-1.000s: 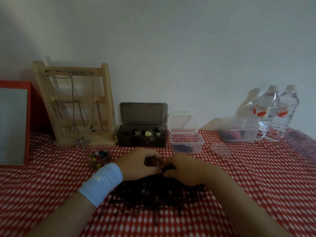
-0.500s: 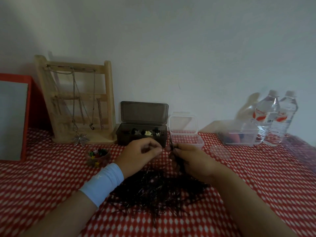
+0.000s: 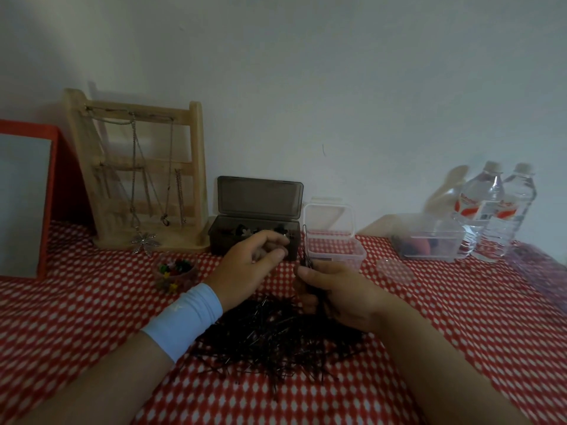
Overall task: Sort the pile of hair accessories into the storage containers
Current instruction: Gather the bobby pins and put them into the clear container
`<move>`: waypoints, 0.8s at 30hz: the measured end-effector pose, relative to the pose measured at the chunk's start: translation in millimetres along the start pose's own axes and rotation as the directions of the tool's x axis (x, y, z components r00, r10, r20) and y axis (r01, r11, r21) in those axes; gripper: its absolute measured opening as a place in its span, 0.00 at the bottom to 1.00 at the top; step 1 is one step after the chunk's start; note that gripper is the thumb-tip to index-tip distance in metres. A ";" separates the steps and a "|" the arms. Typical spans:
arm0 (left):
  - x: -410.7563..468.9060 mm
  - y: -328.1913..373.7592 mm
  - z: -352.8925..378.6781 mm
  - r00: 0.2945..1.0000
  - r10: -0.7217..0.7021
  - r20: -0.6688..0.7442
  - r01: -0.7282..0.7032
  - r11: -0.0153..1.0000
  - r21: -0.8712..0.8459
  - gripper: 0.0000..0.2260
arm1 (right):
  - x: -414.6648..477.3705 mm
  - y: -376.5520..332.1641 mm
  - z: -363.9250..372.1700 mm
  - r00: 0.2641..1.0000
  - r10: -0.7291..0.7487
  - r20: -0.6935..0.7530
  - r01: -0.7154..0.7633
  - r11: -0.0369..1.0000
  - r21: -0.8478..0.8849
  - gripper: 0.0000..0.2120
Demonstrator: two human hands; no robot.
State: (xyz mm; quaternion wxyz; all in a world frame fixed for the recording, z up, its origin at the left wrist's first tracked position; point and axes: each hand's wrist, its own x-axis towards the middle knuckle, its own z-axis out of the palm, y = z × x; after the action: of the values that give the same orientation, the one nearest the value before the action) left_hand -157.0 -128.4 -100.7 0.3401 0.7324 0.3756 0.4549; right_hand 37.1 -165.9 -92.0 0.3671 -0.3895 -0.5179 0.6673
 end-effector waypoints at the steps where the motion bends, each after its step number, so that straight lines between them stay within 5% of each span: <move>1: -0.2 1.8 1.1 1.000 0.007 0.015 -0.007 1.000 -0.031 0.10 | -0.7 -0.3 0.8 1.000 -0.006 0.004 0.006 0.999 -0.037 0.11; 8: 6.4 21.3 7.3 0.995 0.089 0.043 -0.085 0.992 -0.094 0.17 | 1.7 2.4 5.1 0.998 -0.050 0.041 0.059 0.968 -0.243 0.12; 13: 5.6 18.1 7.4 0.991 0.072 0.109 -0.074 0.997 0.015 0.14 | 5.8 6.0 4.0 0.998 -0.049 0.035 0.053 0.992 -0.115 0.08; 17: 9.1 19.0 7.3 0.994 0.069 0.089 -0.072 0.997 0.027 0.13 | 8.0 7.2 4.7 0.999 -0.008 0.046 0.006 0.999 0.032 0.15; 21: 12.6 17.8 7.3 1.000 0.022 -0.022 -0.023 0.999 -0.037 0.09 | 5.4 3.6 -4.7 0.968 0.020 0.249 -0.063 0.984 0.166 0.32; 24: 11.4 15.2 9.3 0.999 -0.004 -0.034 0.002 0.998 -0.064 0.08 | 4.2 3.5 -13.4 0.896 -0.040 0.443 -0.125 0.934 0.336 0.28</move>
State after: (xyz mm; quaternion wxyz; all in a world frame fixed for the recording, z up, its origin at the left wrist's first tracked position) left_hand -141.3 -127.4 -86.6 0.3576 0.7127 0.3679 0.4784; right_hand 47.1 -157.5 -98.1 0.2890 -0.1658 -0.4495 0.8288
